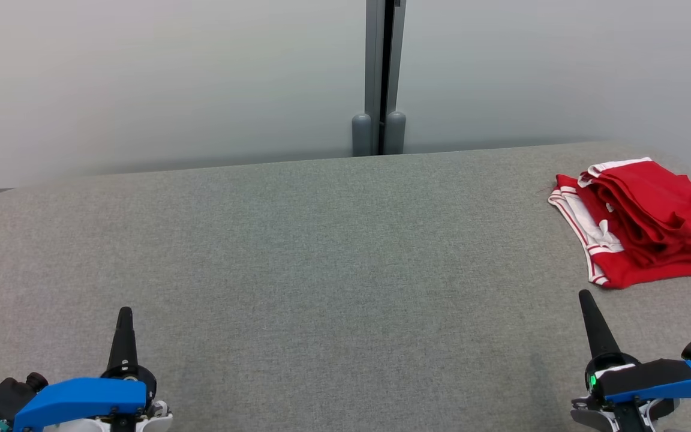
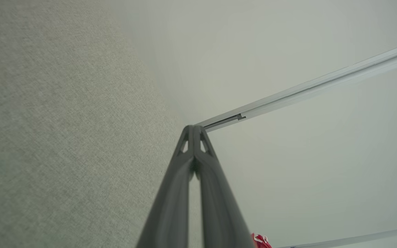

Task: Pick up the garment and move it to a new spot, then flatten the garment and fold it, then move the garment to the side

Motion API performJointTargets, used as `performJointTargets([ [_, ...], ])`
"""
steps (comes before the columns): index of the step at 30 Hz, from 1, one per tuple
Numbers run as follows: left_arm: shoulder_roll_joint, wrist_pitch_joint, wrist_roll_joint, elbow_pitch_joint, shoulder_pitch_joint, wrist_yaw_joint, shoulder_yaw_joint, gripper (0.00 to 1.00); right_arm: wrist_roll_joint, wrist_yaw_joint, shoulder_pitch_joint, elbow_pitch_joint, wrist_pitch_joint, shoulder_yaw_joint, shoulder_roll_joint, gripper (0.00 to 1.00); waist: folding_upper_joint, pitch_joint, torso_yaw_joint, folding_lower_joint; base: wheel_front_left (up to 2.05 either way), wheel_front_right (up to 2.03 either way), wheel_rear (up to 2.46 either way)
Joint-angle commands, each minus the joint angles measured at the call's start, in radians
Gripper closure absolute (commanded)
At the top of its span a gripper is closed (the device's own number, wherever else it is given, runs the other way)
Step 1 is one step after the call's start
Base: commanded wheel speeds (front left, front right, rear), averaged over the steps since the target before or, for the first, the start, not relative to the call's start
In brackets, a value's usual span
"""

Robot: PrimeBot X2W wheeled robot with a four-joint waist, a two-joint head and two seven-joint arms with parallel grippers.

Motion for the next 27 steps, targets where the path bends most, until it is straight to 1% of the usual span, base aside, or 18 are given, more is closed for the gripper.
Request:
performJointTargets([
  [1,0.005,0.008,-0.025,-0.009,-0.023,-0.007,0.007,1.0,0.026,0.0,-0.023,-0.012,0.006,-0.007,-0.001,1.0,0.0001,0.0,0.001,0.0,0.0,0.0,0.0],
  [27,0.005,0.068,-0.263,-0.006,-0.052,-0.022,0.017,1.0,0.26,0.0,-0.03,-0.019,0.067,-0.038,0.0,1.0,0.0001,-0.002,0.012,0.0,0.0,0.0,0.0],
])
